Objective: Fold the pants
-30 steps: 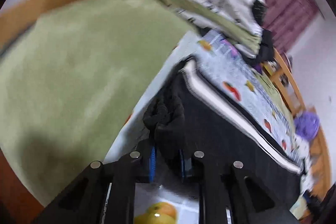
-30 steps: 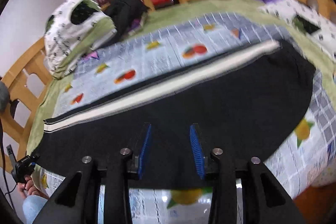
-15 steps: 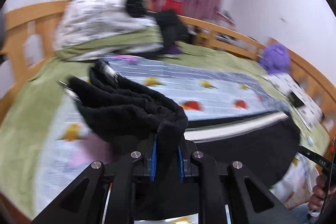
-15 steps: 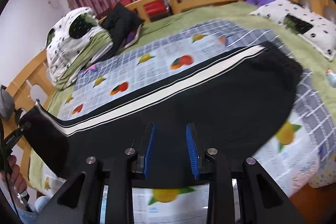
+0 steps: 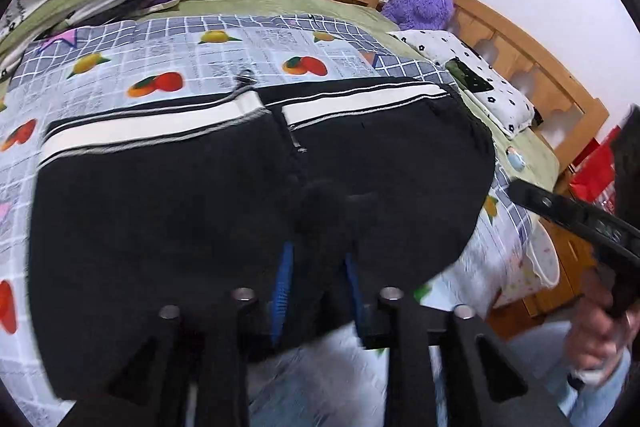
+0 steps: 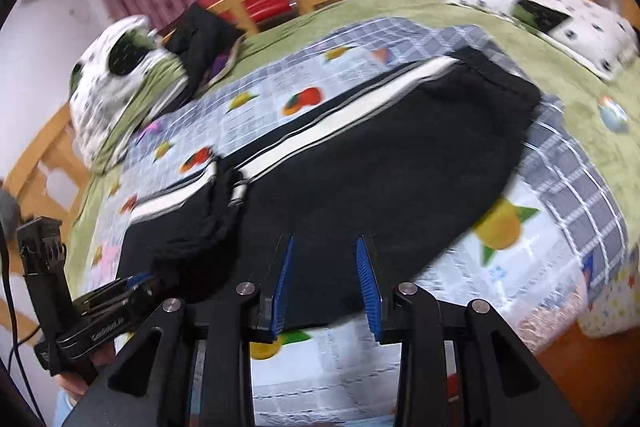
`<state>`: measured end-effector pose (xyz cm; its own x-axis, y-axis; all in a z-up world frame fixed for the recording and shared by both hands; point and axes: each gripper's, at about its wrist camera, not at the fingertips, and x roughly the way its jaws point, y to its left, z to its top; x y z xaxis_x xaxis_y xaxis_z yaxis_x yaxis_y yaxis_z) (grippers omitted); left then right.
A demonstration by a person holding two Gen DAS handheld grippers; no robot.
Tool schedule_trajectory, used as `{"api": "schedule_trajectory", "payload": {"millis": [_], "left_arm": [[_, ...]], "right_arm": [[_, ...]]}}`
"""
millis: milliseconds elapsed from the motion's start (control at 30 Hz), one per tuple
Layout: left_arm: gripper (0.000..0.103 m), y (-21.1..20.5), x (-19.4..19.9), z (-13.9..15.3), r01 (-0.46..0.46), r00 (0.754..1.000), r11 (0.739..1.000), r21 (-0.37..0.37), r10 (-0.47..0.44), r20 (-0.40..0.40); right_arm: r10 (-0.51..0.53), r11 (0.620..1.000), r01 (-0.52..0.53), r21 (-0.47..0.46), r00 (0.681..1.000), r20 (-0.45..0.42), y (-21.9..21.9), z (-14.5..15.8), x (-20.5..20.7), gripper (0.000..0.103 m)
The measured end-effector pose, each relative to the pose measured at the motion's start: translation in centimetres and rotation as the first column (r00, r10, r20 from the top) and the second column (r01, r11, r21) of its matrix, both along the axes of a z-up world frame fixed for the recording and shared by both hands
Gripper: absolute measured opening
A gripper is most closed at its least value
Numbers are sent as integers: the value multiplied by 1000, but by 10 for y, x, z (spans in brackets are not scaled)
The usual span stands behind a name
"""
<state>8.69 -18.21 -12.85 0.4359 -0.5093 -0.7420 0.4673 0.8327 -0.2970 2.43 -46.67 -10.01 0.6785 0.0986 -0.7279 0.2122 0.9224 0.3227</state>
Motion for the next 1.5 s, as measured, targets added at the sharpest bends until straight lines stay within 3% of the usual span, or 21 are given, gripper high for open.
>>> {"api": "schedule_trajectory", "payload": {"millis": [33, 100, 300, 367, 467, 500, 567, 633, 700, 767, 867, 933, 1033, 1133, 1333, 1433, 1467, 1500], "left_arm": [[56, 14, -3, 5, -22, 1000, 1000, -1, 22, 14], [66, 39, -2, 14, -108, 993, 994, 31, 106, 51], [66, 127, 8, 23, -319, 944, 948, -7, 318, 91], [66, 148, 15, 19, -388, 918, 921, 11, 386, 87], [66, 173, 21, 17, -445, 893, 895, -17, 446, 59], [66, 177, 23, 17, -454, 889, 891, -29, 455, 51], [66, 189, 26, 17, -470, 881, 881, -55, 472, 36], [66, 195, 27, 16, -486, 872, 871, -68, 488, 25], [66, 199, 28, 14, -498, 866, 864, -74, 500, 15], [66, 204, 28, 13, -505, 862, 859, -80, 507, 4], [66, 208, 31, 10, -505, 862, 859, -79, 506, -13], [66, 208, 33, 7, -507, 862, 859, -71, 506, -28], [66, 209, 33, 7, -507, 862, 859, -70, 507, -29], [66, 209, 34, 5, -512, 859, 857, -58, 511, -25], [66, 209, 39, -3, -512, 859, 858, -50, 509, -56], [66, 207, 40, -4, -514, 857, 857, -31, 513, -49], [66, 206, 40, -5, -516, 856, 856, -26, 514, -45], [66, 206, 41, -5, -515, 857, 857, -23, 514, -44]], "right_arm": [[25, 1000, -25, -1, 1000, 2, 8, 1, 3, 33], [86, 996, -86, 0, 996, 6, 29, 2, 11, 33], [214, 976, -212, 43, 977, -28, 83, -10, 42, 37], [222, 973, -218, 71, 974, -50, 97, -19, 56, 40], [190, 981, -185, 62, 977, -97, 113, -36, 73, 41], [183, 983, -178, 53, 977, -111, 116, -40, 76, 39], [195, 981, -195, 16, 968, -158, 129, -52, 82, 11], [210, 971, -222, -90, 969, -129, 140, -46, 77, 10], [240, 971, -240, -22, 971, 8, 131, -25, 59, 10], [246, 969, -246, 1, 968, 43, 122, -16, 47, 9], [280, 960, -276, 48, 950, -139, 118, -50, 44, 10], [281, 959, -280, 33, 935, -215, 124, -69, 46, 11], [298, 951, -307, -39, 941, -158, 130, -63, 42, 17], [291, 951, -298, -78, 952, -90, 126, -49, 49, 49], [269, 951, -292, -99, 943, -195, 129, -66, 116, 49], [237, 968, -251, -23, 938, -254, 122, -92, 151, 50], [223, 972, -235, -23, 946, -235, 122, -94, 155, 32], [249, 964, -264, -39, 942, -224, 128, -92, 158, 20]]}}
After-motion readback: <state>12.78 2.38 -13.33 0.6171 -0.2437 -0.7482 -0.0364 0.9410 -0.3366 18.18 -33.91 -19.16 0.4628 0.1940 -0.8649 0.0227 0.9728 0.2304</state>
